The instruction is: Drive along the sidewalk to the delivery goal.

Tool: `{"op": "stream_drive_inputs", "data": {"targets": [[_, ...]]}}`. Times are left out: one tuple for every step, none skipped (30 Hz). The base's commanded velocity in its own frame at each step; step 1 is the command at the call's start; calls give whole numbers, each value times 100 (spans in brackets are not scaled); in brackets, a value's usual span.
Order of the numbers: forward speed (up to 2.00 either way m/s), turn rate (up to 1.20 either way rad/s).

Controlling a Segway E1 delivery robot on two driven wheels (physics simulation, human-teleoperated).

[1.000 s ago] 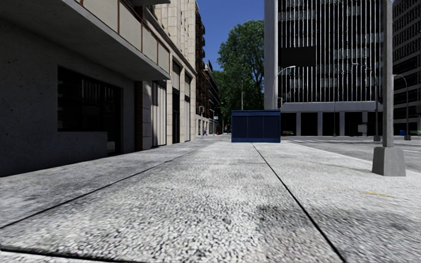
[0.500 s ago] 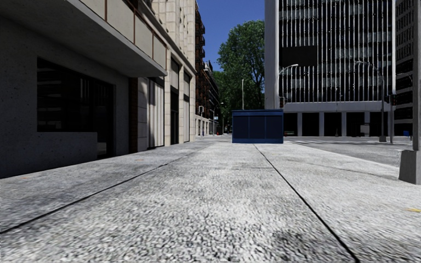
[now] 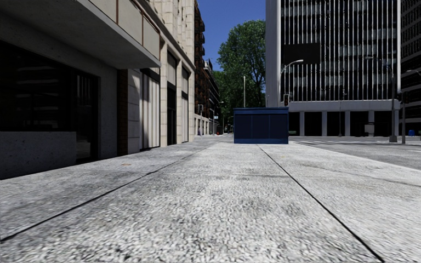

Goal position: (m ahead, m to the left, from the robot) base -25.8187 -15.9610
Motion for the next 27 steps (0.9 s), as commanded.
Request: {"op": "stream_drive_inputs", "data": {"targets": [[200, 0], [200, 0], [200, 0], [200, 0], [200, 0], [200, 0], [200, 0], [200, 0], [200, 0], [200, 0], [200, 0], [200, 0], [200, 0], [200, 29], [200, 56], [200, 56], [200, 73], [200, 78], [200, 70], [200, 22], [200, 5], [200, 5], [200, 0], [200, 0], [200, 0], [200, 0], [200, 0]]}}
